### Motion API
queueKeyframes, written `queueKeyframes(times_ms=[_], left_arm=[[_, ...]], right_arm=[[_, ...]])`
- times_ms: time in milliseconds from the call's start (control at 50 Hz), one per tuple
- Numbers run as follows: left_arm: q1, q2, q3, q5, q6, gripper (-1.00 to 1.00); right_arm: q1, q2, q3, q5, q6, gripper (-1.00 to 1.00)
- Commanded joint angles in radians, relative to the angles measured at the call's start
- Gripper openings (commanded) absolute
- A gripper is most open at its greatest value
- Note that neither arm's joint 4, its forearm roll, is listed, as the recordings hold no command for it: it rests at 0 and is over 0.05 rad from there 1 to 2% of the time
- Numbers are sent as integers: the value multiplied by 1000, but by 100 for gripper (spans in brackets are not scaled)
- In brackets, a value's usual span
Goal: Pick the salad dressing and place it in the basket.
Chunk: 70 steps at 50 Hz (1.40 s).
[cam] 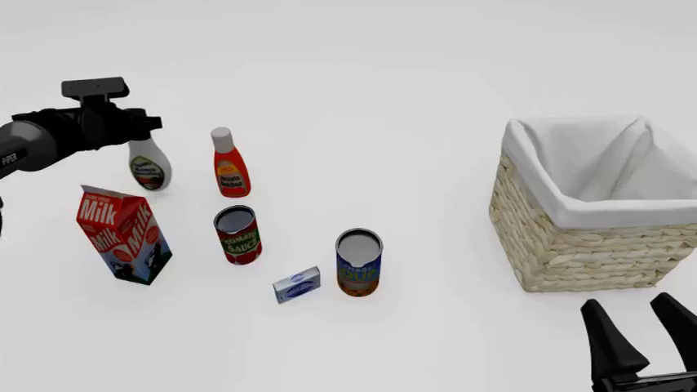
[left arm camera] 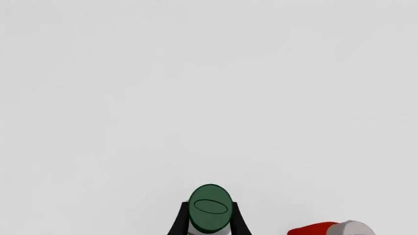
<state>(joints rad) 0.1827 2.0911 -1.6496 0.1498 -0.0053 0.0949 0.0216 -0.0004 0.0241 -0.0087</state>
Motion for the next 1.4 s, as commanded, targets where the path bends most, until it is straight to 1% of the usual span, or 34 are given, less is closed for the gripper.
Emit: queueKeyframes(times_ms=[20, 140, 160, 340, 420, 440, 500, 620, 700, 800, 840, 900, 940, 960, 1040, 1060, 1120, 1140, 1180, 1260, 1340, 1360, 1400], left_arm=[[-4, -73, -13, 8, 13, -100], [-26, -131, -53, 54, 10, -100], [-45, -163, -57, 62, 14, -100], [-100, -271, -53, 90, 38, -100], [-118, -304, -68, 111, 35, -100], [-122, -311, -86, 131, 25, -100], [-150, -339, -109, 157, 23, -100], [-212, -408, -102, 176, 30, -100], [-278, -463, -72, 182, 31, -100], [-371, -535, -5, 168, 36, -100], [-382, -545, 8, 163, 39, -100], [-442, -571, 47, 150, 40, -100], [-463, -578, 67, 142, 45, -100], [-483, -585, 83, 134, 59, -100], [-548, -606, 128, 117, 65, -100], [-548, -606, 128, 117, 65, -100], [-615, -623, 178, 94, 65, -100], [-615, -623, 178, 94, 65, -100], [-647, -627, 200, 82, 74, -100], [-695, -624, 230, 67, 65, -100], [-747, -615, 259, 49, 75, -100], [-762, -619, 275, 35, 90, -100], [-781, -613, 279, 34, 69, -100]], right_arm=[[2, 2, 0, -7, -2, 100], [5, 12, 0, -15, -3, 100], [6, 12, 0, -16, -2, 100], [12, 26, 0, -31, -2, 100], [14, 28, 0, -33, -2, 100], [14, 30, 0, -35, -1, 100], [16, 33, 0, -38, -1, 100], [16, 23, 0, -30, -1, 100], [18, 19, 0, -24, 0, 100], [19, 11, 0, -17, 2, 100], [19, 13, -1, -18, 2, 100], [17, -1, 0, -7, 2, 100], [14, 0, -1, -6, 3, 100], [14, -4, 0, -3, 2, 100], [12, -7, 0, 2, 3, 100], [12, -7, 0, 2, 3, 100], [14, -3, 0, -2, 5, 100], [14, -3, 0, -2, 5, 100], [17, 0, 0, -5, 4, 100], [20, 8, 0, -14, 6, 100], [25, 14, 0, -18, 7, 100], [25, 14, 0, -18, 8, 100], [26, 13, 0, -19, 10, 100]])
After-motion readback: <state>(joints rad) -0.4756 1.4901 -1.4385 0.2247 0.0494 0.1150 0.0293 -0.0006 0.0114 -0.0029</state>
